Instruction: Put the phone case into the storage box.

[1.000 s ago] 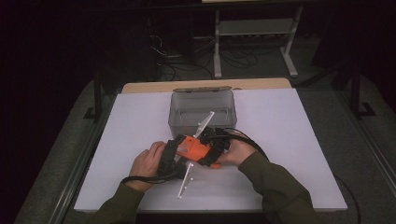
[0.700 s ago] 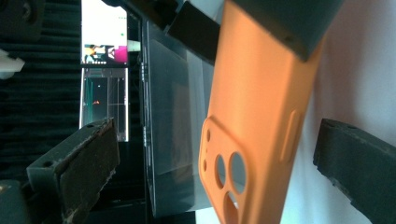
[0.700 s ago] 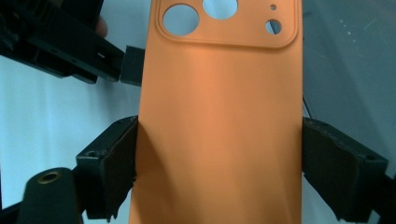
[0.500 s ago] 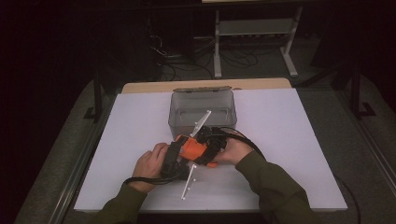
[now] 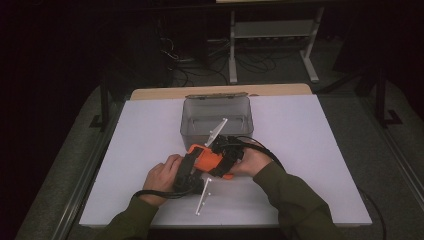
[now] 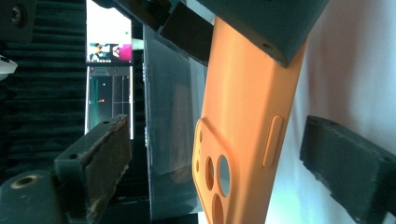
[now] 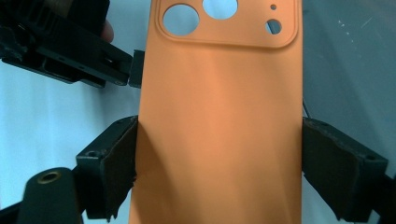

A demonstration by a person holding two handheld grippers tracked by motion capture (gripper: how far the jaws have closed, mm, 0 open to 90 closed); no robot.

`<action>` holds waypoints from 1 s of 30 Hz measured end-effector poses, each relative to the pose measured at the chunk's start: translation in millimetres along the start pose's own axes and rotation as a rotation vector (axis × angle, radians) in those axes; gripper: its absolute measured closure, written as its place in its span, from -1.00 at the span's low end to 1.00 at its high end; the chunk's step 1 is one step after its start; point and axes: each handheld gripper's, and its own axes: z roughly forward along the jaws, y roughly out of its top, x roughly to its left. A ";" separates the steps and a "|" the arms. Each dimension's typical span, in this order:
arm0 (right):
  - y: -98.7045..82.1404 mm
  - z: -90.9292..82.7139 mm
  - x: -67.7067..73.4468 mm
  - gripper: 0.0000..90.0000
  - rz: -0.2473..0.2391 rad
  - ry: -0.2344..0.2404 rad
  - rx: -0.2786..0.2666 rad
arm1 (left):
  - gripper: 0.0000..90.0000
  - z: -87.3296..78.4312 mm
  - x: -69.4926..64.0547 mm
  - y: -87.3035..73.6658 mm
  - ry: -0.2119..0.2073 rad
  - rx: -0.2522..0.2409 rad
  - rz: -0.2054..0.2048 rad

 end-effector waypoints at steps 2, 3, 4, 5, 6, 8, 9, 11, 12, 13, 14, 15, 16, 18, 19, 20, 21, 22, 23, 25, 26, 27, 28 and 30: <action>-0.2 -0.2 -0.1 -0.66 0.001 -0.001 -0.002 | -0.72 -0.3 0.4 0.1 0.001 0.003 -0.002; -0.2 -0.3 -0.1 -0.66 0.001 -0.002 -0.002 | -0.71 -0.2 0.3 0.1 0.004 0.003 -0.003; -0.3 -0.3 -0.2 -0.66 0.002 -0.002 -0.002 | -0.71 -0.3 0.3 0.1 0.004 0.004 -0.004; -0.3 -0.3 -0.2 -0.66 0.002 -0.002 -0.002 | -0.70 -0.1 0.2 0.0 0.005 0.002 -0.007; -0.3 -0.3 -0.4 -0.66 0.002 -0.002 -0.002 | -0.70 -0.1 0.2 0.0 0.004 0.002 -0.010; -0.4 -0.3 -0.6 -0.66 0.002 -0.003 -0.002 | -0.68 -0.1 0.1 0.2 0.006 0.001 -0.009; -0.4 -0.3 -0.7 -0.66 0.001 -0.003 -0.002 | -0.67 -0.5 0.1 0.5 0.007 0.001 -0.008; -0.4 -0.3 -0.5 -0.66 0.001 -0.003 -0.002 | -0.60 0.2 -1.6 0.7 0.019 -0.023 -0.033; -0.3 -0.3 -0.4 -0.66 0.002 -0.002 -0.002 | -0.57 -0.3 -1.7 0.9 0.027 -0.023 -0.020; -0.3 -0.2 -0.3 -0.66 0.001 -0.001 -0.002 | -0.54 -0.5 -1.8 1.1 0.029 -0.023 -0.015; -0.3 -0.1 -0.4 -0.66 0.000 -0.002 -0.002 | -0.54 -0.7 -1.8 1.3 0.029 -0.022 -0.012; -0.3 -0.1 -0.4 -0.66 0.000 -0.001 -0.002 | -0.52 -0.8 -2.1 1.4 0.032 -0.024 -0.007; -0.3 -0.2 -0.3 -0.66 0.001 -0.002 -0.002 | -0.50 -0.6 -2.6 1.4 0.037 -0.027 -0.003; -0.4 -0.4 -0.6 -0.66 -0.001 -0.004 -0.003 | -0.49 -0.8 -2.9 2.1 0.036 -0.028 0.003; -0.5 -0.6 -0.7 -0.66 -0.001 -0.005 -0.005 | -0.47 -0.9 -3.1 2.5 0.035 -0.026 0.006; -0.6 -0.8 -0.8 -0.66 0.001 -0.004 -0.004 | -0.45 -0.9 -3.5 2.9 0.033 -0.027 0.007; -0.7 -1.0 -1.0 -0.66 0.001 -0.005 -0.005 | -0.42 -0.7 -4.0 3.3 0.035 -0.030 0.007; -0.8 -1.3 -1.1 -0.66 0.002 -0.006 -0.006 | -0.40 -0.6 -4.3 3.7 0.039 -0.030 0.012; -0.8 -1.6 -1.3 -0.66 0.000 -0.008 -0.007 | -0.39 0.5 -5.4 4.1 0.043 -0.039 -0.006; -0.9 -2.2 -1.4 -0.66 0.001 -0.006 -0.011 | -0.38 -1.3 -3.8 4.9 0.037 -0.004 0.030; -0.9 -2.4 -1.3 -0.66 0.001 -0.006 -0.012 | -0.38 -1.0 -4.8 5.5 0.039 -0.007 0.028; -0.9 -2.7 -1.5 -0.66 0.001 -0.008 -0.012 | -0.38 -1.2 -4.8 6.2 0.038 -0.006 0.031; -0.9 -2.8 -1.5 -0.66 0.002 -0.007 -0.012 | -0.38 -1.2 -5.2 6.8 0.041 -0.006 0.034; -0.9 -3.0 -1.6 -0.66 0.002 -0.007 -0.013 | -0.35 -1.3 -5.3 8.4 0.046 0.001 0.043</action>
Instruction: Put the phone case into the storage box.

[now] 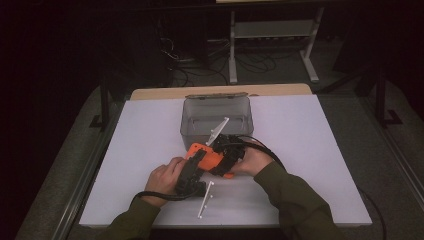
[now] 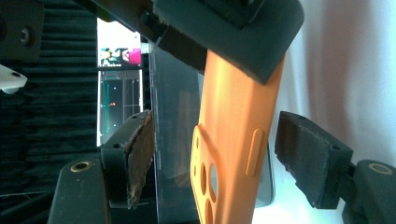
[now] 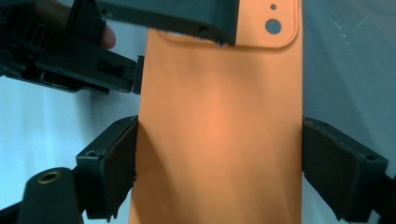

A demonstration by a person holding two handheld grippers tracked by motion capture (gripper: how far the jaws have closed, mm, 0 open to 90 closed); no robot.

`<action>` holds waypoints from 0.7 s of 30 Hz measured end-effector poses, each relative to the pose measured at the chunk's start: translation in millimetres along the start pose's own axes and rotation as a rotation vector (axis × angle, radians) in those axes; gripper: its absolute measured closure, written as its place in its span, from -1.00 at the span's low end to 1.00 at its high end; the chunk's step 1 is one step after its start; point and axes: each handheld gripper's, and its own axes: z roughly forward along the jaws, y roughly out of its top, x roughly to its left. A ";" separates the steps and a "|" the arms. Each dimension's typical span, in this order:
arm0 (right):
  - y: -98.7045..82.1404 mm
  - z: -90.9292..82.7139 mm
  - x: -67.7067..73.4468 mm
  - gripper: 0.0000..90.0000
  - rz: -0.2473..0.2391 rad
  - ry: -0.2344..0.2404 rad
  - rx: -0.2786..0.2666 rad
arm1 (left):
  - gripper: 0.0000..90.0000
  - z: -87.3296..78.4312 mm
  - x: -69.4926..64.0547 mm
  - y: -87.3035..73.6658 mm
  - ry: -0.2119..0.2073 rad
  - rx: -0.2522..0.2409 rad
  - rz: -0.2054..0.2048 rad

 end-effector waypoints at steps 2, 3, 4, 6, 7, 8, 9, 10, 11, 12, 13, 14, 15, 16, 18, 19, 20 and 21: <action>0.1 -0.1 0.1 -0.66 0.002 0.000 -0.002 | -0.33 0.4 -0.4 1.8 0.007 -0.003 0.001; 0.1 0.0 0.0 -0.66 0.002 0.000 -0.003 | -0.32 1.6 -1.8 2.4 0.012 -0.021 -0.021; 0.1 -0.1 0.0 -0.66 0.002 0.000 -0.003 | -0.30 0.6 -1.1 3.4 0.009 -0.003 0.003; 0.2 0.0 0.1 -0.66 0.003 0.000 -0.002 | -0.28 0.8 -1.9 5.0 0.018 -0.002 0.012; 0.2 0.1 0.1 -0.66 0.003 0.000 -0.002 | -0.27 3.0 -4.1 5.6 0.030 -0.032 -0.026; 0.2 0.1 0.1 -0.66 0.003 0.000 -0.003 | -0.26 2.8 -3.9 6.1 0.031 -0.029 -0.022; 0.2 0.1 0.0 -0.66 0.002 0.000 -0.002 | -0.24 2.4 -3.5 6.6 0.032 -0.022 -0.014; 0.2 0.0 0.0 -0.66 0.004 0.000 -0.003 | -0.23 1.9 -2.9 7.1 0.027 -0.014 -0.006; 0.2 0.0 -0.1 -0.66 0.004 0.000 -0.004 | -0.20 1.3 -2.6 7.6 0.022 -0.007 -0.004; 0.3 -0.1 -0.1 -0.66 0.006 0.000 -0.006 | -0.18 1.7 -3.0 7.6 0.029 -0.010 -0.004; 0.2 -0.1 -0.2 -0.66 0.005 0.001 -0.005 | -0.18 2.0 -3.4 7.7 0.030 -0.012 -0.010; 0.2 -0.2 -0.2 -0.66 0.007 0.001 -0.005 | -0.17 1.4 -2.8 7.9 0.024 -0.005 -0.005; 0.2 -0.1 -0.3 -0.66 0.007 0.001 -0.004 | -0.15 1.0 -2.6 8.1 0.022 -0.001 -0.001; 0.2 -0.1 -0.3 -0.66 0.008 0.001 -0.004 | -0.14 0.6 -2.3 8.4 0.021 0.001 0.004; 0.1 0.0 -0.4 -0.66 0.017 0.003 -0.002 | -0.12 0.0 -2.1 8.7 0.020 0.005 0.012; 0.0 0.1 -0.6 -0.66 0.017 0.004 -0.002 | -0.11 -0.2 -2.1 8.8 0.020 0.006 0.012; -0.1 0.1 -0.7 -0.66 0.017 0.005 -0.001 | -0.10 -0.2 -1.9 8.8 0.019 0.006 0.013; -0.1 0.1 -0.7 -0.66 0.017 0.005 0.000 | -0.08 -0.3 -1.9 8.7 0.017 0.007 0.015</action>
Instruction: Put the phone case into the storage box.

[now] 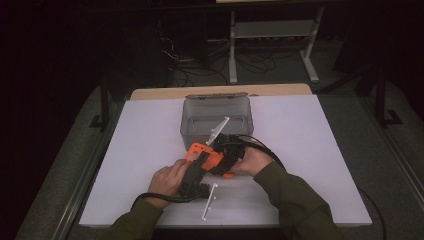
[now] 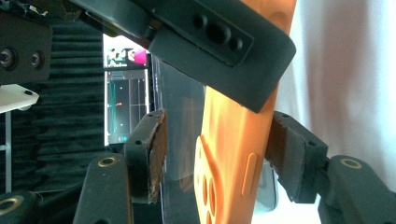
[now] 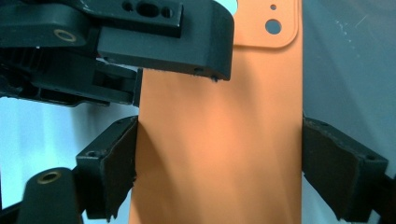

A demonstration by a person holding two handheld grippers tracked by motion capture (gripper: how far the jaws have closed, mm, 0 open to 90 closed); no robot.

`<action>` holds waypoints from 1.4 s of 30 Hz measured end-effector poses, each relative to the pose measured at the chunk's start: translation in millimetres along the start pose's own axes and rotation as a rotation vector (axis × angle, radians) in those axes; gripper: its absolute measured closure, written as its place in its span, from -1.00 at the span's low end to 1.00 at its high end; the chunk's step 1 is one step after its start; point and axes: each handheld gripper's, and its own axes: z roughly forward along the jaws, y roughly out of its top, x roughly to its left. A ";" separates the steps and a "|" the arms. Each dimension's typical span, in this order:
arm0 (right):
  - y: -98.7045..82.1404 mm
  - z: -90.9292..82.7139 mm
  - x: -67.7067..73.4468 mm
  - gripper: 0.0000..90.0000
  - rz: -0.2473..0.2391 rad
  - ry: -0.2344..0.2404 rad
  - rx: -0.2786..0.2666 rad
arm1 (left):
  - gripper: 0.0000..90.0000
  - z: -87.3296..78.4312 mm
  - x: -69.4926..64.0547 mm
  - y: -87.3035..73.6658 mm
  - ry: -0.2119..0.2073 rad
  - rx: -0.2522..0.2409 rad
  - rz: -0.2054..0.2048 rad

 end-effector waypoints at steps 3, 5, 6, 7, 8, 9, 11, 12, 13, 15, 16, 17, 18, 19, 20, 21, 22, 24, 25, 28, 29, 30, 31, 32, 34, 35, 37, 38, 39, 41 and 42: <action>-0.1 0.0 -0.4 -0.66 0.000 0.000 0.000 | -0.01 -0.8 0.3 0.3 -0.003 -0.001 0.002; -0.1 0.1 -0.4 -0.66 0.000 0.001 0.001 | 0.01 -1.2 0.5 0.9 -0.003 -0.001 0.007; -0.1 0.2 -0.5 -0.66 0.000 0.001 0.000 | 0.02 -0.8 0.2 1.1 0.000 -0.008 0.003; -0.1 0.3 -0.6 -0.66 0.001 0.001 0.000 | 0.03 -0.9 0.3 1.4 -0.003 -0.004 0.004; -0.1 0.3 -0.6 -0.66 0.002 0.002 0.000 | 0.04 -1.0 0.1 1.6 -0.004 -0.005 0.005; -0.1 0.3 -0.7 -0.66 0.003 0.001 0.000 | 0.06 -0.7 0.0 1.5 -0.004 -0.009 0.005; -0.1 0.3 -0.8 -0.66 0.005 0.001 0.001 | 0.09 -0.8 0.2 1.5 -0.006 -0.008 0.005; -0.2 0.3 -1.0 -0.66 0.005 0.001 0.000 | 0.11 -1.1 0.4 1.5 -0.010 -0.006 0.004; -0.2 0.4 -1.1 -0.66 0.008 0.001 0.000 | 0.12 -1.3 0.6 1.6 -0.010 -0.006 0.005; -0.2 0.5 -1.2 -0.66 0.009 0.001 -0.001 | 0.14 -1.6 0.8 1.9 -0.012 -0.005 0.009; -0.1 0.4 -1.2 -0.66 0.011 0.003 -0.001 | 0.17 -1.7 0.9 2.1 -0.013 -0.005 0.011; -0.1 0.4 -1.3 -0.66 0.010 0.002 -0.002 | 0.18 -1.8 0.9 2.3 -0.013 -0.006 0.013; -0.1 0.4 -1.2 -0.66 0.011 0.002 -0.003 | 0.19 -1.9 0.8 2.4 -0.013 -0.007 0.014; 0.0 0.4 -1.2 -0.66 0.011 0.001 -0.003 | 0.20 -2.0 0.6 2.5 -0.012 -0.008 0.015; -0.1 0.3 -1.3 -0.66 0.010 0.000 -0.003 | 0.22 -2.1 0.7 2.6 -0.014 -0.008 0.016; -0.1 0.3 -1.4 -0.66 0.011 0.002 -0.002 | 0.23 -2.3 0.7 2.6 -0.014 -0.009 0.018; -0.1 0.4 -1.3 -0.66 0.014 0.002 -0.001 | 0.25 -2.3 0.7 2.6 -0.014 -0.012 0.018; -0.3 0.6 -1.4 -0.66 0.015 0.003 0.001 | 0.28 -2.6 0.9 2.6 -0.017 -0.013 0.019; -0.2 0.7 -1.3 -0.66 0.014 0.003 0.002 | 0.30 -2.7 0.9 2.6 -0.018 -0.014 0.018; -0.1 0.7 -1.2 -0.66 0.013 0.003 0.001 | 0.33 -2.6 0.7 2.5 -0.022 -0.016 0.021; -0.2 0.8 -1.1 -0.66 0.014 0.003 0.001 | 0.33 -2.7 0.7 2.5 -0.023 -0.017 0.021; -0.3 0.8 -1.3 -0.66 0.014 0.004 0.002 | 0.34 -2.6 0.6 2.6 -0.026 -0.018 0.019; -0.3 0.9 -1.4 -0.66 0.014 0.004 0.003 | 0.35 -2.7 0.5 2.6 -0.027 -0.019 0.021; -0.4 1.1 -1.5 -0.66 0.013 0.005 0.003 | 0.36 -2.4 0.3 2.5 -0.028 -0.024 0.021; -0.6 1.3 -1.8 -0.66 0.013 0.006 0.002 | 0.40 -2.3 0.5 2.6 -0.034 -0.025 0.024; -0.6 1.1 -1.9 -0.66 0.016 0.007 0.002 | 0.42 -2.4 0.6 2.6 -0.036 -0.025 0.026; -0.7 0.8 -2.2 -0.66 0.017 0.008 0.002 | 0.45 -2.7 1.2 2.9 -0.044 -0.021 0.031; -0.8 0.7 -2.4 -0.66 0.017 0.009 0.001 | 0.47 -2.8 1.3 3.0 -0.045 -0.021 0.033; -0.9 0.6 -2.5 -0.66 0.018 0.010 0.001 | 0.48 -2.8 1.5 3.1 -0.048 -0.022 0.036; -1.1 0.5 -2.5 -0.66 0.020 0.011 0.000 | 0.49 -2.8 1.7 3.1 -0.053 -0.023 0.040; -1.1 0.6 -2.6 -0.66 0.018 0.011 0.001 | 0.50 -2.7 1.7 2.8 -0.058 -0.026 0.042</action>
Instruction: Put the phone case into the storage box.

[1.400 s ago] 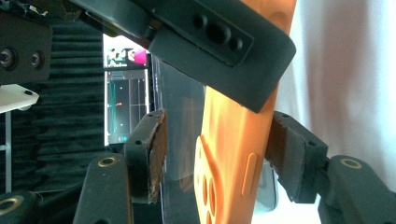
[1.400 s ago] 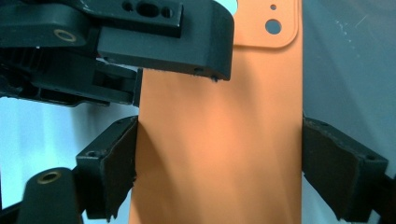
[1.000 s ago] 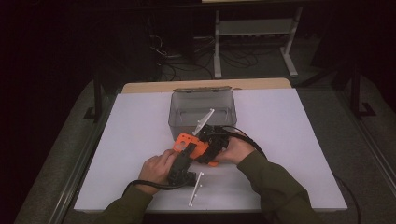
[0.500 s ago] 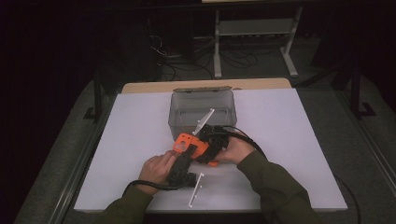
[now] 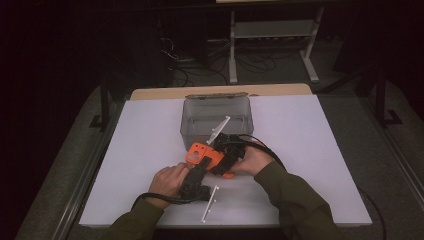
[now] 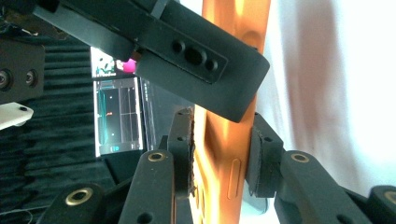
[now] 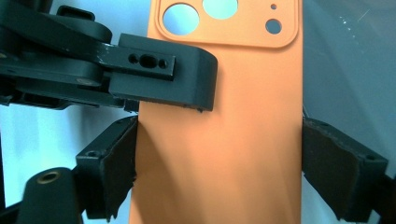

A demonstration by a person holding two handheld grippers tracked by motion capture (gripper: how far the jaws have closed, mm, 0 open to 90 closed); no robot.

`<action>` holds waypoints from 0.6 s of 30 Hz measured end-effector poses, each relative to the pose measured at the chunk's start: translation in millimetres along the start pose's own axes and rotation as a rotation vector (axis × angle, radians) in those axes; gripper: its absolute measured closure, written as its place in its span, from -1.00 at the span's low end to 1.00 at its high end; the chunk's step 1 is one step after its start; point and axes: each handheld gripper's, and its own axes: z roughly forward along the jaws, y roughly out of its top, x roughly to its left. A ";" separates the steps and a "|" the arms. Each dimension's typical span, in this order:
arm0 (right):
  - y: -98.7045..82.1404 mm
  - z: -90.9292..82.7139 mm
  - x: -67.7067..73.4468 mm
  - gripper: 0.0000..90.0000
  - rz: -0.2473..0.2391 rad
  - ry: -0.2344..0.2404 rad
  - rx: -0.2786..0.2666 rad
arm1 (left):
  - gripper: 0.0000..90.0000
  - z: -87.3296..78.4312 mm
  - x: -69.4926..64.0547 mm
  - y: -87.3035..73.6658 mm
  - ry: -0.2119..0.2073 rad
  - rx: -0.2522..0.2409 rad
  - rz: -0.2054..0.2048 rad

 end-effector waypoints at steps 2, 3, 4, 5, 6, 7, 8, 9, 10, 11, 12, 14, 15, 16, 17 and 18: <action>0.0 0.3 0.0 -0.66 0.000 0.001 0.001 | 0.55 0.0 -0.1 -0.1 -0.008 -0.001 0.002; 0.0 0.2 -0.1 -0.66 0.001 0.002 0.001 | 0.57 0.1 -0.1 0.0 -0.011 -0.001 0.004; -0.1 0.0 -0.3 -0.66 0.002 0.002 0.001 | 0.59 0.5 -0.3 -0.2 -0.008 -0.007 0.004; -0.2 -0.1 -0.4 -0.66 0.003 0.002 0.000 | 0.61 0.4 -0.1 -0.1 -0.012 -0.005 0.005; -0.3 -0.2 -0.5 -0.66 0.004 0.002 -0.001 | 0.62 0.6 -0.1 -0.1 -0.011 -0.007 0.008; -0.3 -0.2 -0.5 -0.66 0.006 0.003 0.000 | 0.62 0.6 -0.1 0.0 -0.013 -0.007 0.011; -0.4 -0.2 -0.8 -0.66 0.004 0.003 0.001 | 0.62 0.6 -0.2 0.1 -0.013 -0.007 0.013; -0.5 0.0 -0.9 -0.66 0.006 0.004 0.001 | 0.63 0.6 -0.4 0.1 -0.014 -0.006 0.014; -0.5 0.1 -0.9 -0.66 0.006 0.004 0.002 | 0.63 0.7 -0.6 0.1 -0.013 -0.006 0.016; -0.5 0.2 -1.0 -0.66 0.007 0.004 0.001 | 0.64 0.8 -0.9 0.1 -0.010 -0.004 0.019; -0.4 0.1 -1.2 -0.66 0.011 0.006 -0.001 | 0.65 0.9 -1.3 0.0 -0.004 -0.002 0.022; -0.6 -0.1 -2.6 -0.66 0.019 0.015 -0.006 | 0.67 0.7 -1.4 0.0 0.001 -0.003 0.024; -0.8 -0.4 -3.2 -0.66 0.022 0.020 -0.007 | 0.68 0.6 -1.4 0.1 0.003 -0.002 0.026; -1.2 -0.7 -3.8 -0.66 0.026 0.024 -0.009 | 0.69 0.5 -1.3 0.2 0.004 -0.002 0.027; -1.4 -0.7 -4.2 -0.67 0.029 0.028 -0.011 | 0.70 0.4 -1.3 0.2 0.005 -0.002 0.029; -1.6 -0.6 -4.8 -0.67 0.034 0.035 -0.013 | 0.71 0.3 -1.4 0.3 0.009 -0.002 0.033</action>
